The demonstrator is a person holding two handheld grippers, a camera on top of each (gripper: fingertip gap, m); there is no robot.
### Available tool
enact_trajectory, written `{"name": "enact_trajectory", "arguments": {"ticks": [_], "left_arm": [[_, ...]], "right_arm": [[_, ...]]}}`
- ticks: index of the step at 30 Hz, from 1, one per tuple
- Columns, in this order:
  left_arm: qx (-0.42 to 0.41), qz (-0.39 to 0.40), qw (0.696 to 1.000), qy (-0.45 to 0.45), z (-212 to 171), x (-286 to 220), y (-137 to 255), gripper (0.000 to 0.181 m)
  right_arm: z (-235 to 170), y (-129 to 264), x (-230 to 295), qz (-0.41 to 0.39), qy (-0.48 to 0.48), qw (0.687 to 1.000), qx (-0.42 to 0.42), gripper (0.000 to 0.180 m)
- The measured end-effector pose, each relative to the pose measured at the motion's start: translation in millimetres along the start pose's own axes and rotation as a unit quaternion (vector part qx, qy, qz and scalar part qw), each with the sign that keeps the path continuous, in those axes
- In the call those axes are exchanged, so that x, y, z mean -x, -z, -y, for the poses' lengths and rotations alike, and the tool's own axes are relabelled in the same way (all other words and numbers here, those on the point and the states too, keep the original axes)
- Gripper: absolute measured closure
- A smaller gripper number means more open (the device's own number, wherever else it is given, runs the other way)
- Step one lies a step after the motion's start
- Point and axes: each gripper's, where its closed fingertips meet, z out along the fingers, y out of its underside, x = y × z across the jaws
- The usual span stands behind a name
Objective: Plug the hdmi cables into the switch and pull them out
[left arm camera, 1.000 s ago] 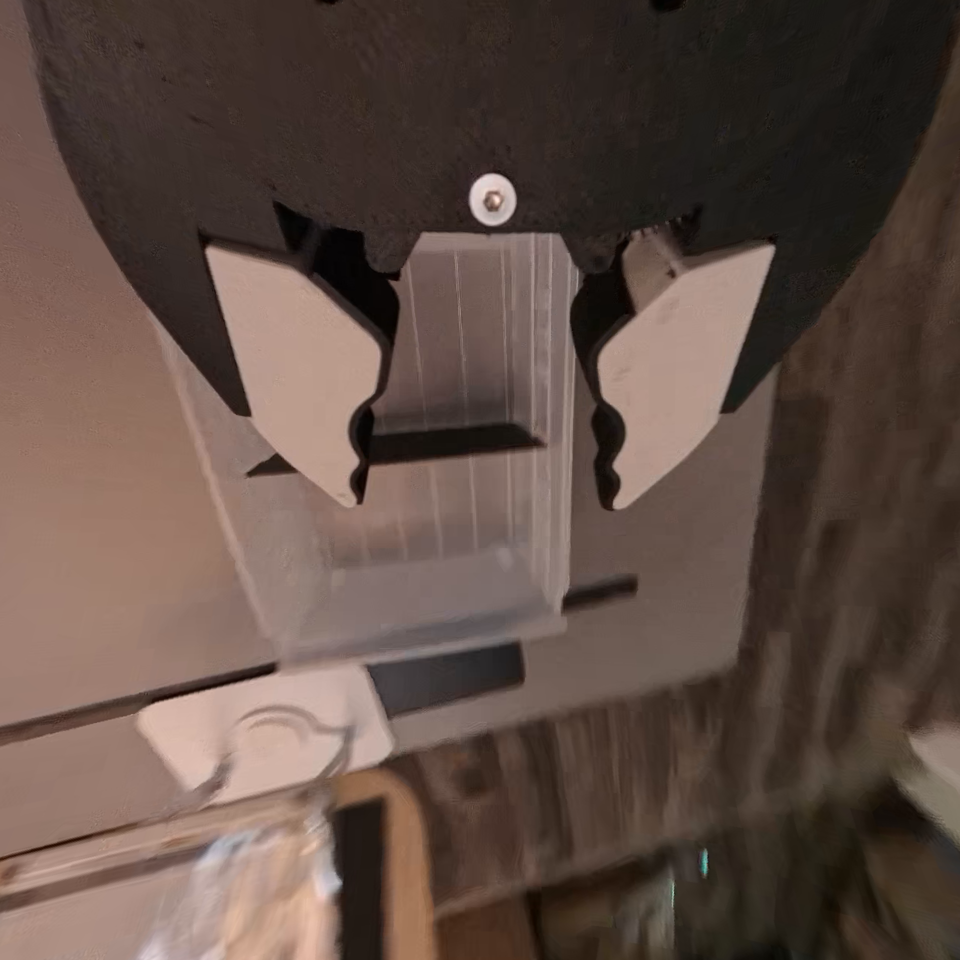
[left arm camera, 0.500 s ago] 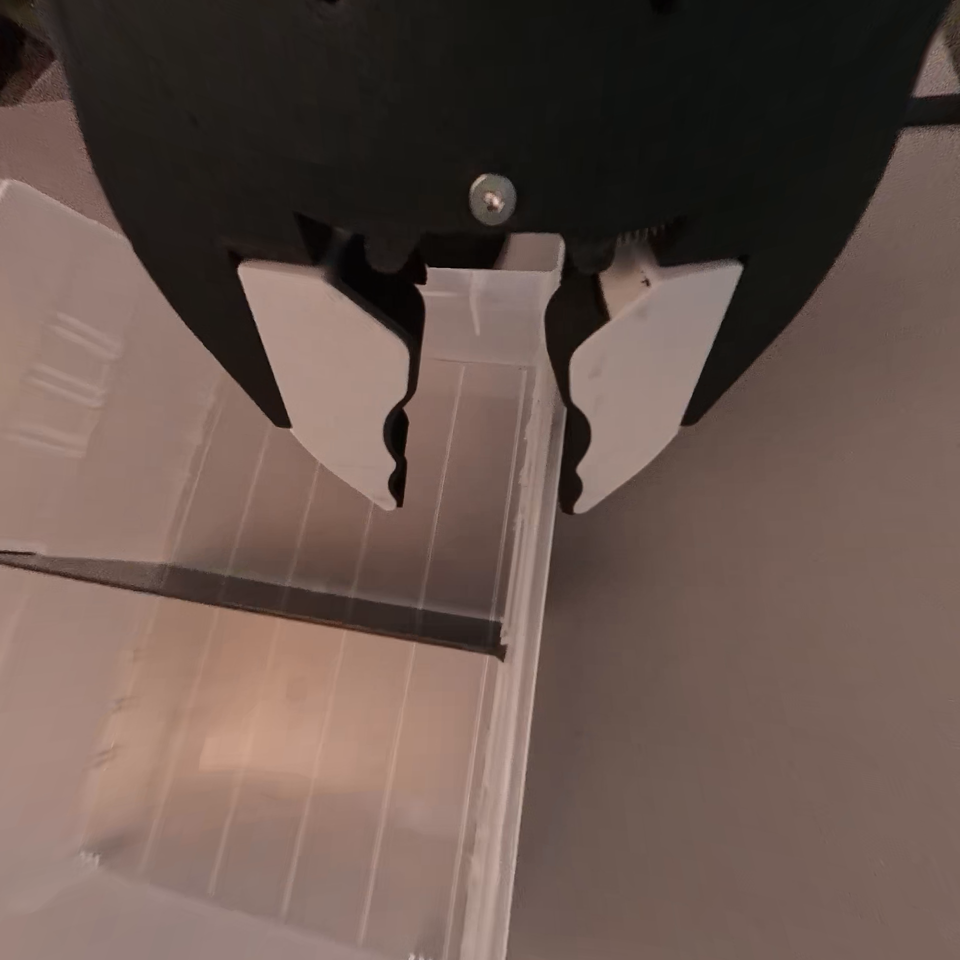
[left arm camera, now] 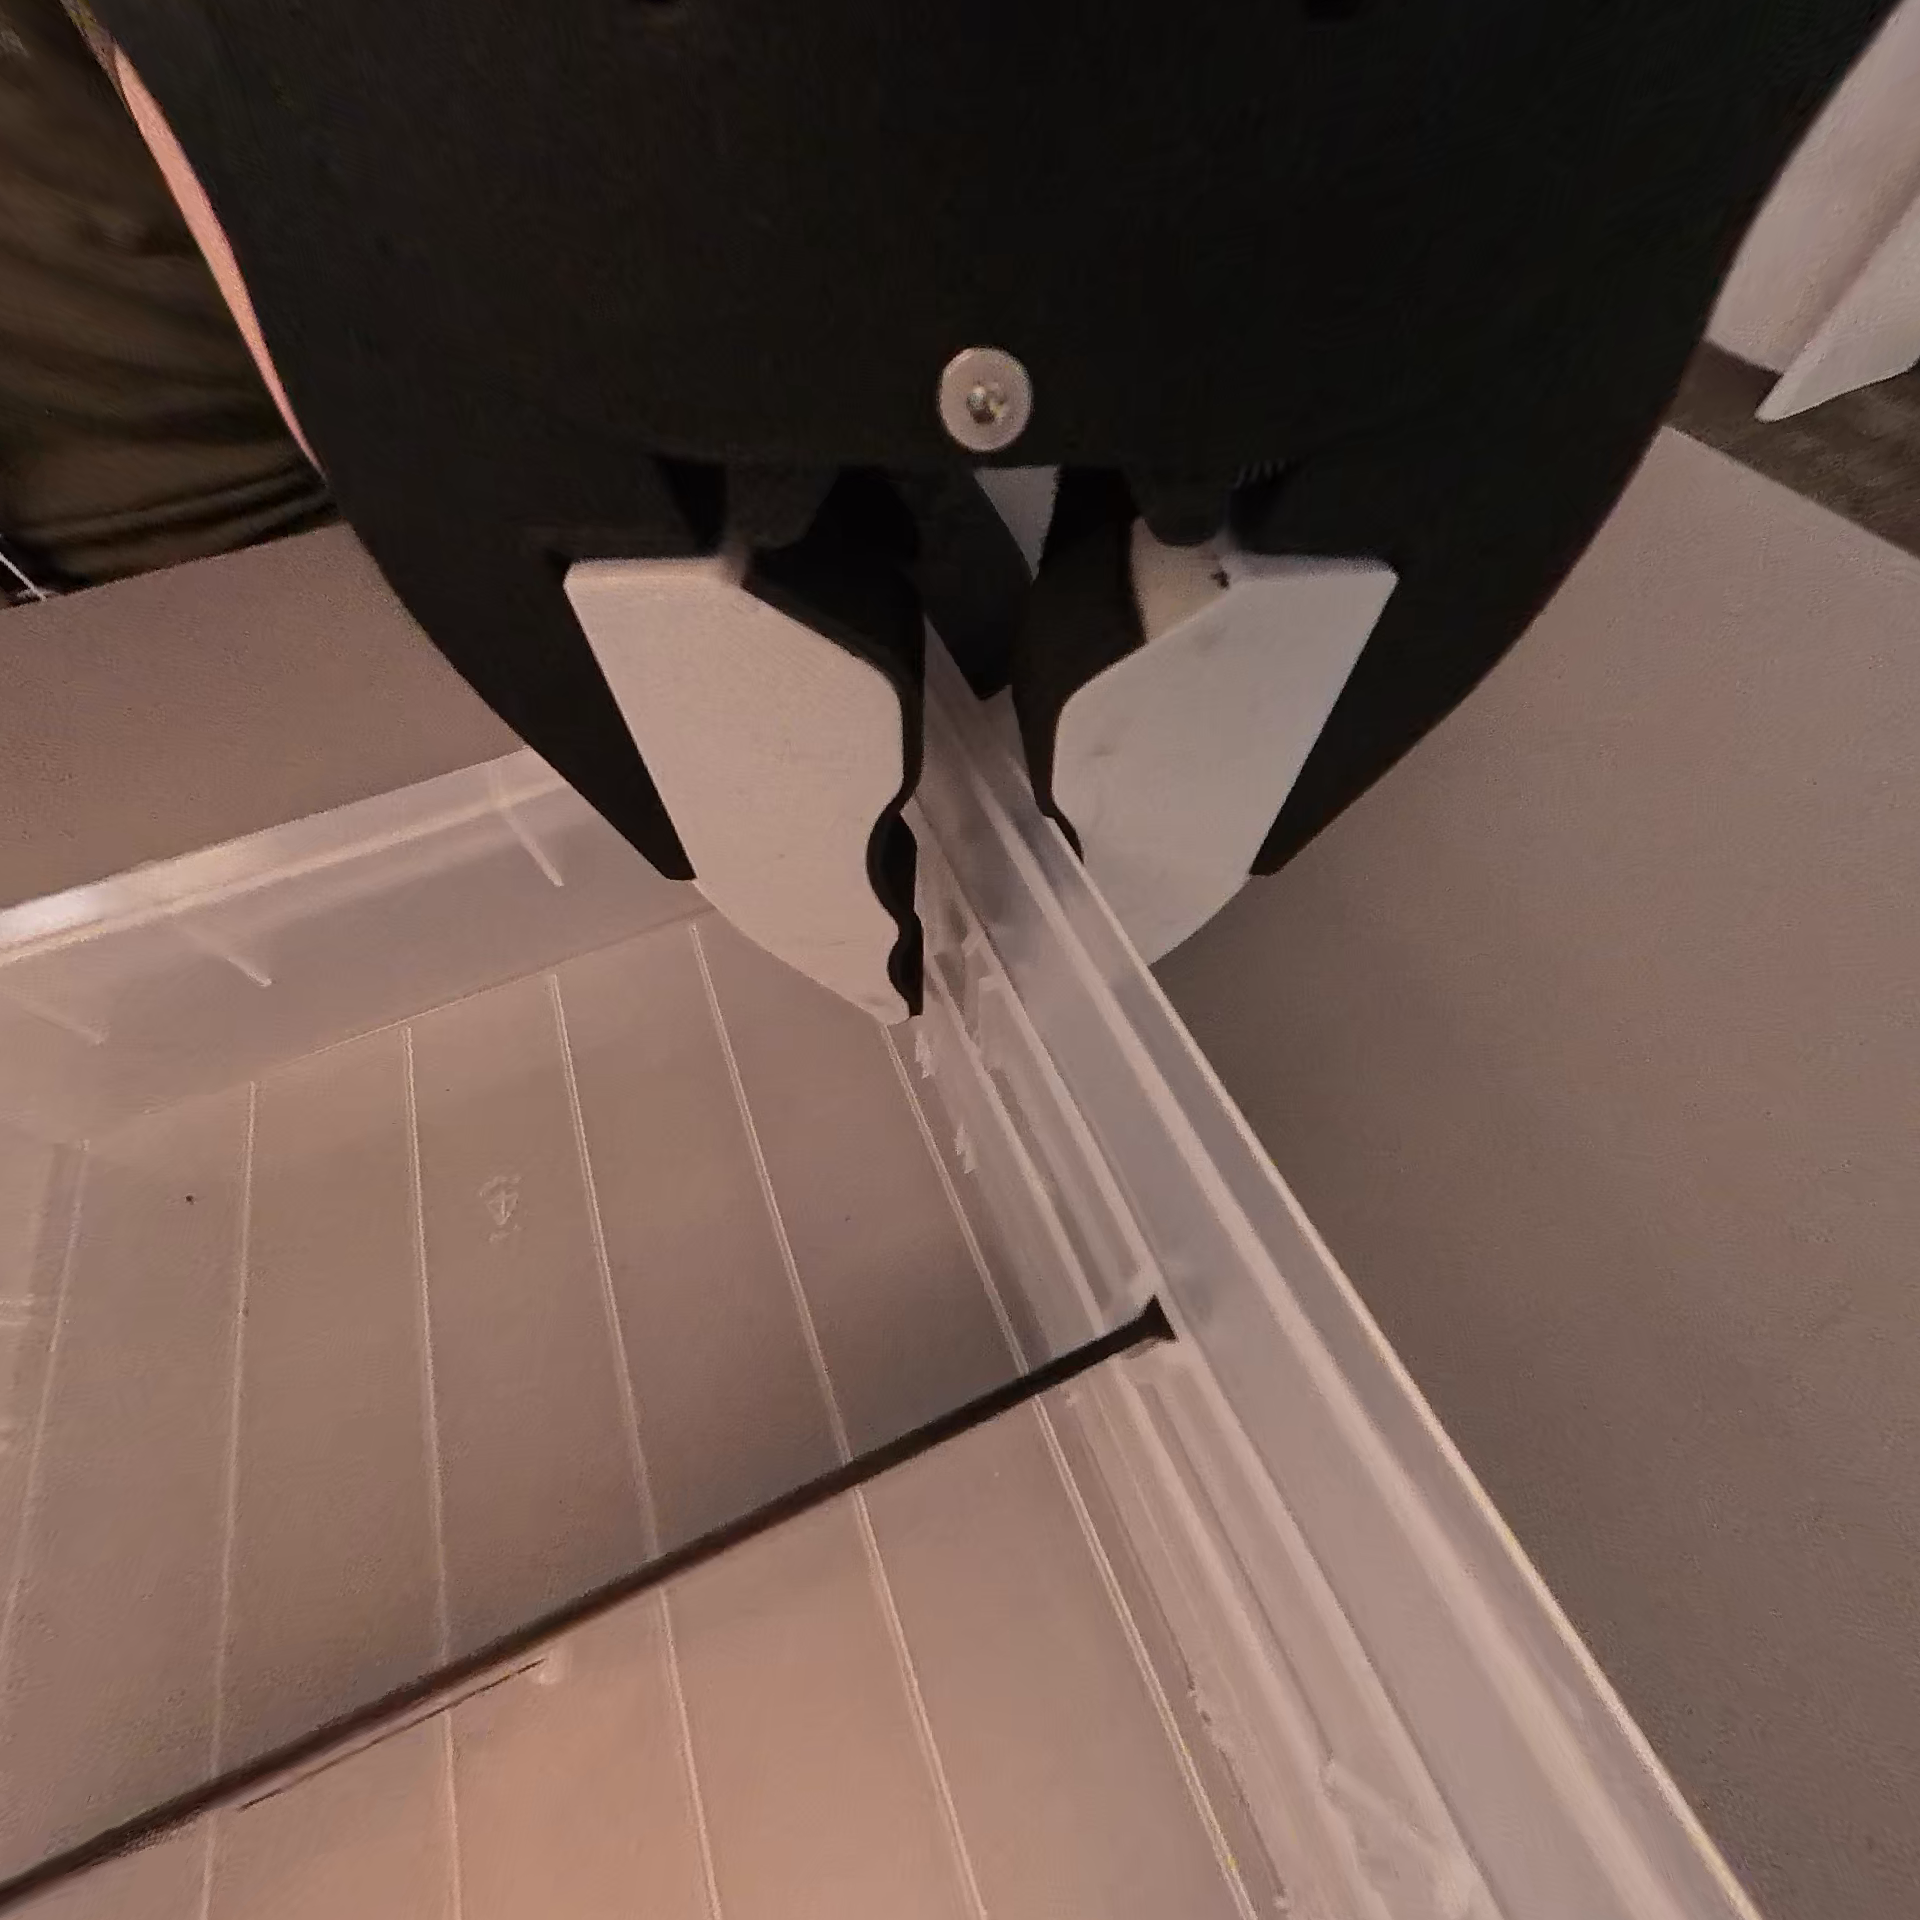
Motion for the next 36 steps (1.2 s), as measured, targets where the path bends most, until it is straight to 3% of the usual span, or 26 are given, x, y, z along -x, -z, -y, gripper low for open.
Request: {"name": "enact_trajectory", "arguments": {"ticks": [12,22,27,31,36], "left_arm": [[0.066,0.043,0.992,-0.094,13,-51,-2,0.153],[0.116,0.079,0.986,-0.086,10,-77,-1,0.133],[0.123,0.053,0.985,-0.112,4,-92,-1,0.134],[0.133,0.026,0.985,-0.106,-2,-99,0,0.135],[0.129,-0.011,0.989,-0.073,0,-102,0,0.147]], "right_arm": [[28,-8,60,0.010,0.045,0.998,0.039,0.166],[33,-12,97,-0.019,0.094,0.993,0.073,0.154],[35,-12,104,0.017,0.097,0.993,0.070,0.154],[44,2,102,0.019,0.099,0.995,0.023,0.155],[56,36,89,-0.046,0.088,0.993,-0.062,0.153]]}}
